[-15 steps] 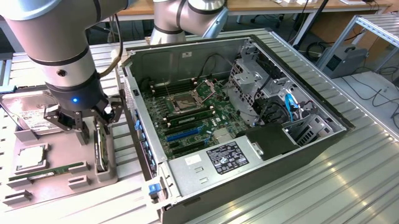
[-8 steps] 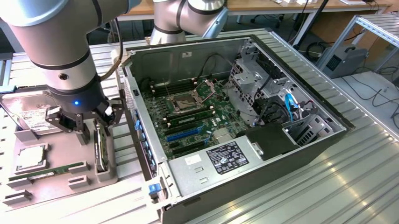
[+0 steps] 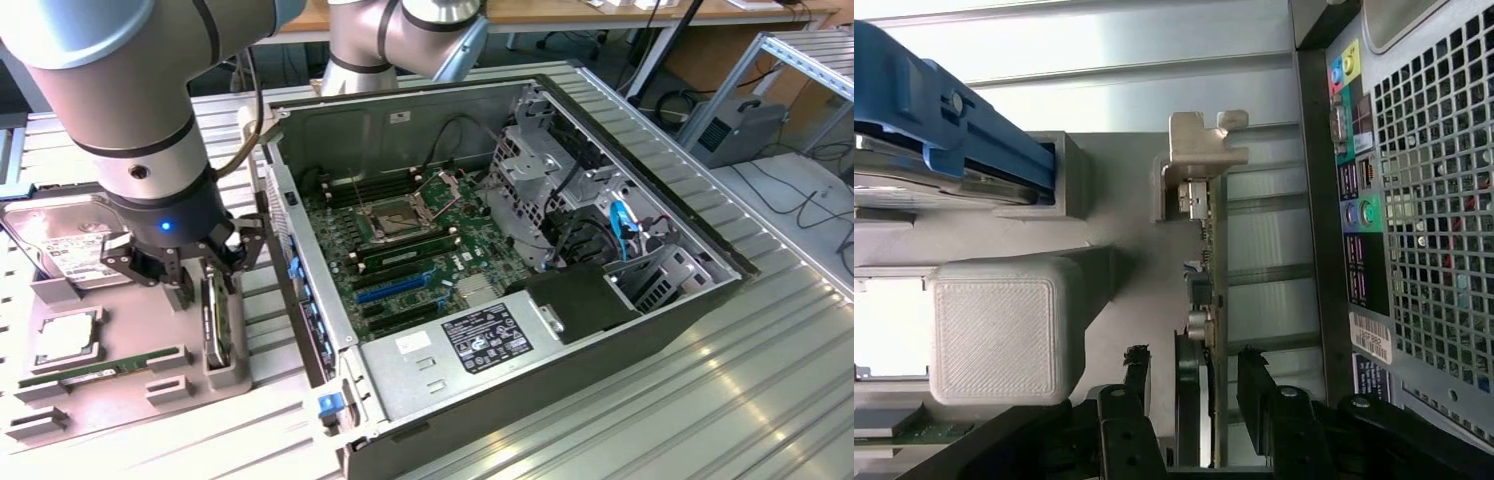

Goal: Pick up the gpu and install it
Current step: 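Pick up the gpu and move the gpu toward the slot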

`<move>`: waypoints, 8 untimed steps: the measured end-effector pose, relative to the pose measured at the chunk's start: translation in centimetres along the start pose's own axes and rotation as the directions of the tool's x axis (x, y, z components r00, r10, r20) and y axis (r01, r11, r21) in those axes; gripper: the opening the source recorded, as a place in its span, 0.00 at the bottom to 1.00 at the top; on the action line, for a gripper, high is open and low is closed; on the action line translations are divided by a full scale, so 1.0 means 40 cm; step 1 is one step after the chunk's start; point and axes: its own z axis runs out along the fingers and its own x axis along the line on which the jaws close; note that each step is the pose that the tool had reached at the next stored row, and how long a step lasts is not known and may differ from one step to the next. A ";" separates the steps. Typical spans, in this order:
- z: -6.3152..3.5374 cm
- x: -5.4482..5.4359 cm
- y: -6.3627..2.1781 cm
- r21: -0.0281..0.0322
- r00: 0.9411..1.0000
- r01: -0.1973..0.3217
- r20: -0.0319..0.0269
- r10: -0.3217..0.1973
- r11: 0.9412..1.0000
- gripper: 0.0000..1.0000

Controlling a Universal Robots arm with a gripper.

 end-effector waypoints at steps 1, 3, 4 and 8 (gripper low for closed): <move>0.000 0.000 0.000 -0.003 1.000 0.000 0.000 0.000 1.000 0.47; 0.000 0.000 0.000 -0.007 1.000 0.000 -0.001 0.000 1.000 0.40; 0.000 0.000 0.000 -0.008 1.000 0.000 -0.001 0.000 1.000 0.34; 0.000 0.000 0.000 -0.012 1.000 0.000 -0.001 0.000 1.000 0.27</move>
